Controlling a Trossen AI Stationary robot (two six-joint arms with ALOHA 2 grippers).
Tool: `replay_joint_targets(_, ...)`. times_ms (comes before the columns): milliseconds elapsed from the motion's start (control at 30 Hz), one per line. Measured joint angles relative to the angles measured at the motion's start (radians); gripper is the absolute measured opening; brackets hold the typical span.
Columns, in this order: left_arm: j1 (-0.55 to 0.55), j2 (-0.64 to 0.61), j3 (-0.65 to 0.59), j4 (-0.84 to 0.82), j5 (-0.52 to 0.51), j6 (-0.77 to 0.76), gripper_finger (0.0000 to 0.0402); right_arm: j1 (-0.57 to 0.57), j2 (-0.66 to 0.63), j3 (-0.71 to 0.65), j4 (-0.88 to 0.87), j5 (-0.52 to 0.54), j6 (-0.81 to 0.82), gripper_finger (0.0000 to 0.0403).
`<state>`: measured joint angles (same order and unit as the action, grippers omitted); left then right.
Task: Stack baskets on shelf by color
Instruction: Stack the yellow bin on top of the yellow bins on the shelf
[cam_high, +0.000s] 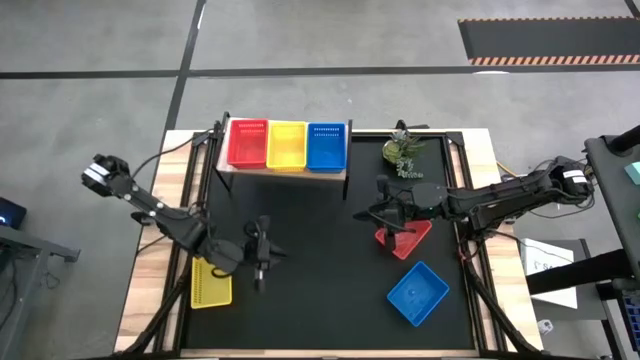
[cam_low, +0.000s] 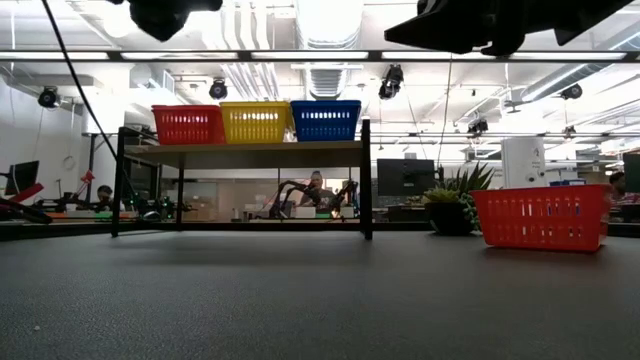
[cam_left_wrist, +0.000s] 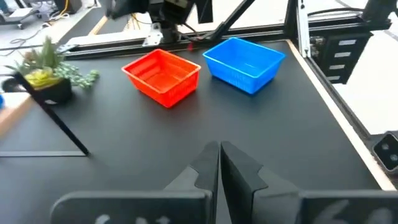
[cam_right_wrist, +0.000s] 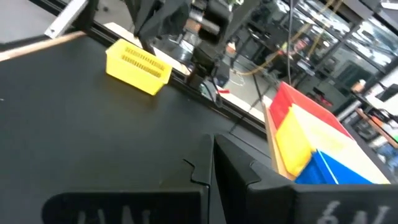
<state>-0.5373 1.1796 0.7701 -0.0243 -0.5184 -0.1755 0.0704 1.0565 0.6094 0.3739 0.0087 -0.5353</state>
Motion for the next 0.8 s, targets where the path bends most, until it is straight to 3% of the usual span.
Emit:
replay_joint_targets(200, -0.001, 0.051, -0.015, 0.065, -0.019, -0.002, 0.0001, -0.006, 0.0, 0.0, 0.018, -0.018, -0.06, 0.0009)
replay_joint_targets(367, 0.0, 0.062, -0.021, 0.061, -0.119, -0.057, 0.0001, -0.026, 0.0, 0.0, 0.051, -0.017, -0.114, 0.0009)
replay_joint_targets(600, 0.0, 0.061, -0.024, -0.016, -0.169, -0.468, 0.0001, -0.041, 0.0, 0.0, 0.118, -0.017, -0.174, 0.0009)
replay_joint_targets(700, -0.001, 0.06, -0.016, -0.136, -0.163, -0.698, 0.0001, -0.041, 0.0, 0.006, 0.126, -0.017, -0.199, 0.0009)
replay_joint_targets(800, -0.002, 0.06, 0.015, -0.307, -0.084, -0.919, 0.0001, -0.041, 0.0, 0.013, 0.125, -0.017, -0.224, 0.0009)
